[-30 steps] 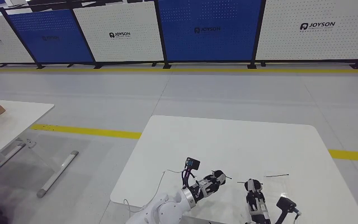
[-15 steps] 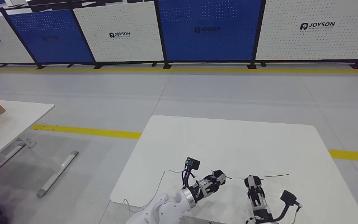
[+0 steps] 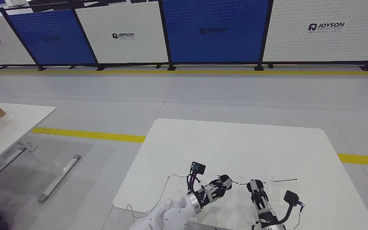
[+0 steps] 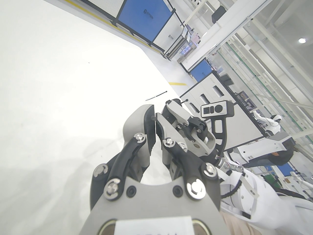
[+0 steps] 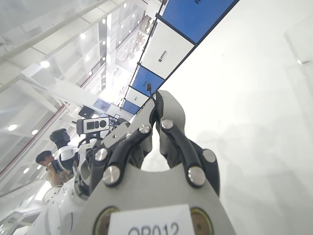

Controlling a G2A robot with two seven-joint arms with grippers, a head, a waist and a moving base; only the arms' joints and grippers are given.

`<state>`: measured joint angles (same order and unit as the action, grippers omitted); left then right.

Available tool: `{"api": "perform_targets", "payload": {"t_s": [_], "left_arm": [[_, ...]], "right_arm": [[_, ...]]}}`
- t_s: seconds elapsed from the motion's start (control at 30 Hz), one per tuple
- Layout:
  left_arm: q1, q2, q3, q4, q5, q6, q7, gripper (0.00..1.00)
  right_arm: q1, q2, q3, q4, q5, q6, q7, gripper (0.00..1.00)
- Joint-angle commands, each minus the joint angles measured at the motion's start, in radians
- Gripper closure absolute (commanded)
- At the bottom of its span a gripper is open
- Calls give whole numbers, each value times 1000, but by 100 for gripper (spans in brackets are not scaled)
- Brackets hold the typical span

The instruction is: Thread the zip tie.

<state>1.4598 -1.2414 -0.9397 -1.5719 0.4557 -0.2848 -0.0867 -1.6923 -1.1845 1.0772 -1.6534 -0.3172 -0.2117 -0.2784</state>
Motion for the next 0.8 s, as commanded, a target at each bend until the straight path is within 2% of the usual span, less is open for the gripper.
{"api": "perform_targets", "payload": {"t_s": [0.0, 0.3, 0.77], "left_arm": [[0, 0, 0, 0, 0, 0, 0, 100], [0, 0, 0, 0, 0, 0, 0, 100], [0, 0, 0, 0, 0, 0, 0, 100]], "right_arm": [[0, 0, 0, 0, 0, 0, 0, 100], [13, -11, 6, 22, 54, -35, 27, 100], [14, -14, 9, 25, 50, -34, 42, 100]]}}
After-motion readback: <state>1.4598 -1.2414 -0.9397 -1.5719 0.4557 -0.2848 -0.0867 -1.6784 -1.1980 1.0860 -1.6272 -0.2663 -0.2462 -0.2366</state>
